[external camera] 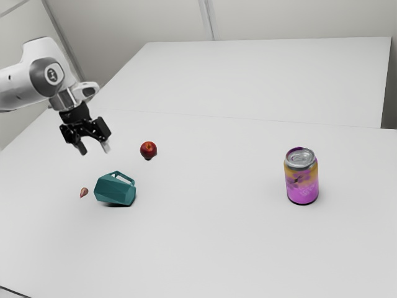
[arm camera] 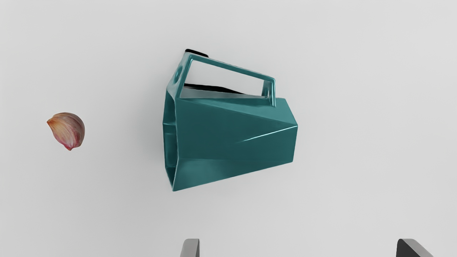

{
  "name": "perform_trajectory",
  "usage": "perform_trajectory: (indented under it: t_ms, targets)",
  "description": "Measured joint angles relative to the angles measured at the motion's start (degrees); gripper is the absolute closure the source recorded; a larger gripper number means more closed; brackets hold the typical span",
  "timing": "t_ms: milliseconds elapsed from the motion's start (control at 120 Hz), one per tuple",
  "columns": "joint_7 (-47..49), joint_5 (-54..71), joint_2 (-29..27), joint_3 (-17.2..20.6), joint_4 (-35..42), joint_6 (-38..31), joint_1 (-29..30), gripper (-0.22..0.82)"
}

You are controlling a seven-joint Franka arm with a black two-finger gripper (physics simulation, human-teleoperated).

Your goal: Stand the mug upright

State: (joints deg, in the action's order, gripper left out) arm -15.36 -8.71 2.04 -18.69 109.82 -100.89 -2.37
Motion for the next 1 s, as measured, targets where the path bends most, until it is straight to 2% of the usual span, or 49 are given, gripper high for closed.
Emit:
perform_trajectory:
  t_ms: [317,683,1000]
  targets:
    - [-10.08,-1.3,-0.23,-4.84,6.13,-7.05,1.32,0.0]
    - [-23.05,-13.21,5.85,-5.39,8.63,-15.59,4.5,0.0]
    - [-31.9,-22.39,7.87,-5.39,9.78,-18.17,5.42,0.0]
